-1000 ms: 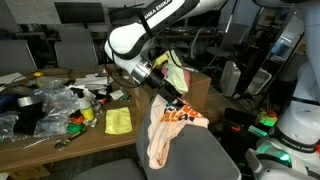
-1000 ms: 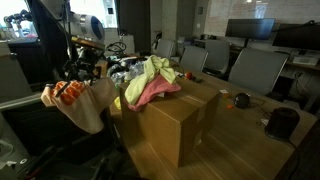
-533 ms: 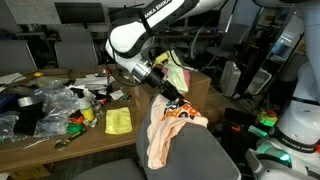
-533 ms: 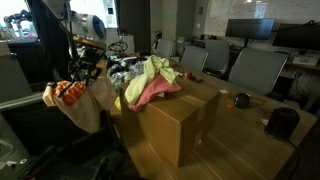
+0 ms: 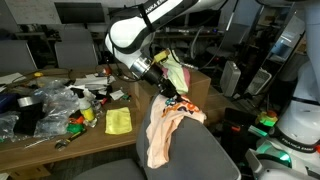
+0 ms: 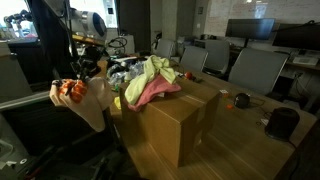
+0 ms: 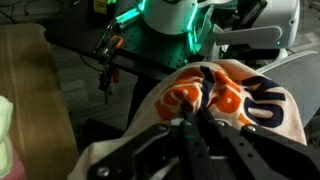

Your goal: Pick the clothes on the back rest of the chair and put them on the box

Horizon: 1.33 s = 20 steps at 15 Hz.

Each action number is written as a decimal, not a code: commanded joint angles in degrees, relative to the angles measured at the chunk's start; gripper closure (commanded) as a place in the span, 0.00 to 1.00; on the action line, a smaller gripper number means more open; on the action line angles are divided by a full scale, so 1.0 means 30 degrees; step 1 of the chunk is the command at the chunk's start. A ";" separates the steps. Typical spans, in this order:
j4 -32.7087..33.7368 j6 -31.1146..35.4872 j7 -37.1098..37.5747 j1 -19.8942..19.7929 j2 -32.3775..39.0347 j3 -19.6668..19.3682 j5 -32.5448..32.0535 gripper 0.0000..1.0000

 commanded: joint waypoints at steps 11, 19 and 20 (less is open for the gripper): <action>-0.0227 0.4861 0.8160 0.0057 -0.4496 -0.1400 -0.0880 0.96; 0.0670 0.5932 1.2901 -0.0727 -0.5741 -0.2986 -0.2037 0.96; 0.0802 0.5866 1.3491 -0.0920 -0.5918 -0.3186 -0.2007 0.96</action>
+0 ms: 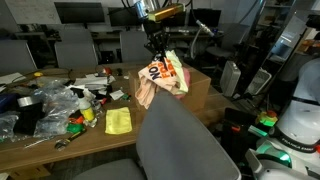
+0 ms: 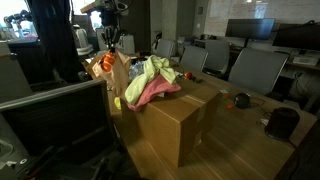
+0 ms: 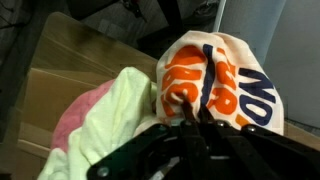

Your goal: Pick the clothes on the back rest of the chair and put them on the box

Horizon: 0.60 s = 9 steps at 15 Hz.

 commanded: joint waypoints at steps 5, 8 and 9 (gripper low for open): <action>0.0780 0.0234 0.5107 -0.1143 -0.1183 -0.1152 -0.0079 0.96; 0.1000 0.0369 0.7040 -0.1768 -0.1156 -0.1631 -0.0270 0.96; 0.1055 0.0417 0.7584 -0.2055 -0.1066 -0.1854 -0.0327 0.96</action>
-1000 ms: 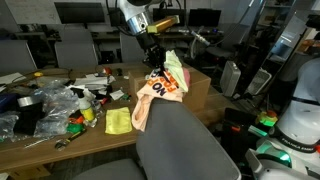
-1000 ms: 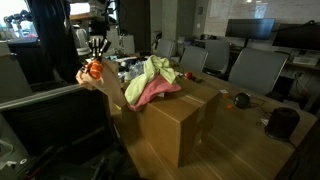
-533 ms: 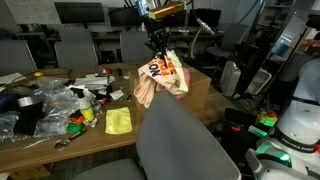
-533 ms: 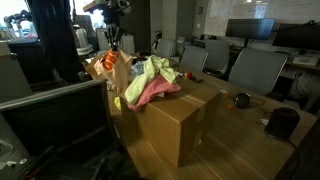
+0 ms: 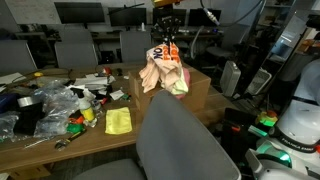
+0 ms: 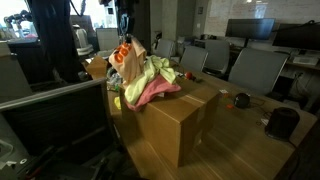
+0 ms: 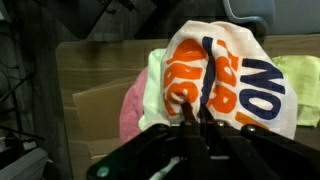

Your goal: Pick the clothes on the back rest of the chair and put them on the box

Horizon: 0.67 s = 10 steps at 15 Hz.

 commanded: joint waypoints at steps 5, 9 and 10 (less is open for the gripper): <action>0.0511 0.0057 0.4366 -0.1978 0.0570 -0.1662 -0.0223 0.96; 0.0919 -0.0550 0.6590 -0.3028 0.1680 -0.2550 0.0251 0.96; 0.1060 -0.0725 0.7334 -0.3155 0.1965 -0.2674 0.0400 0.96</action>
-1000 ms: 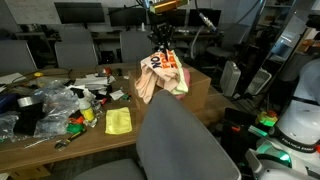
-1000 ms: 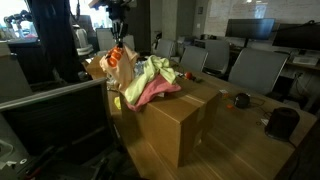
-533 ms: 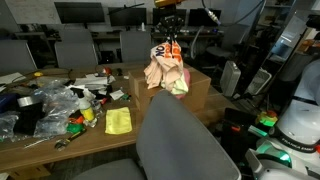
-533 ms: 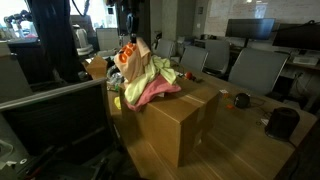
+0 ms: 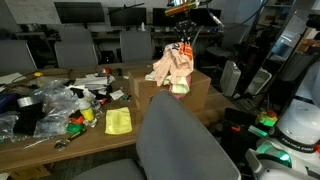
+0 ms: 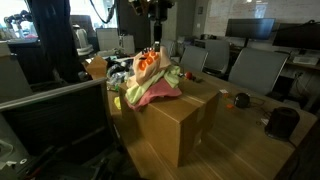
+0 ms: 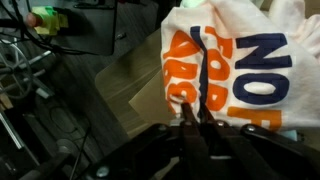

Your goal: Pick the clothes on the back rest of the chair and put them on the box

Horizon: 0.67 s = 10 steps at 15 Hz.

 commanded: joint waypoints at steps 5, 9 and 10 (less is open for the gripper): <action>0.2189 -0.2145 0.4861 -0.0521 0.2237 -0.0313 0.1403 0.79; 0.3202 -0.3645 0.3811 -0.0611 0.3219 0.0113 0.2317 0.41; 0.3334 -0.3813 0.3391 -0.0665 0.3404 0.0227 0.2576 0.34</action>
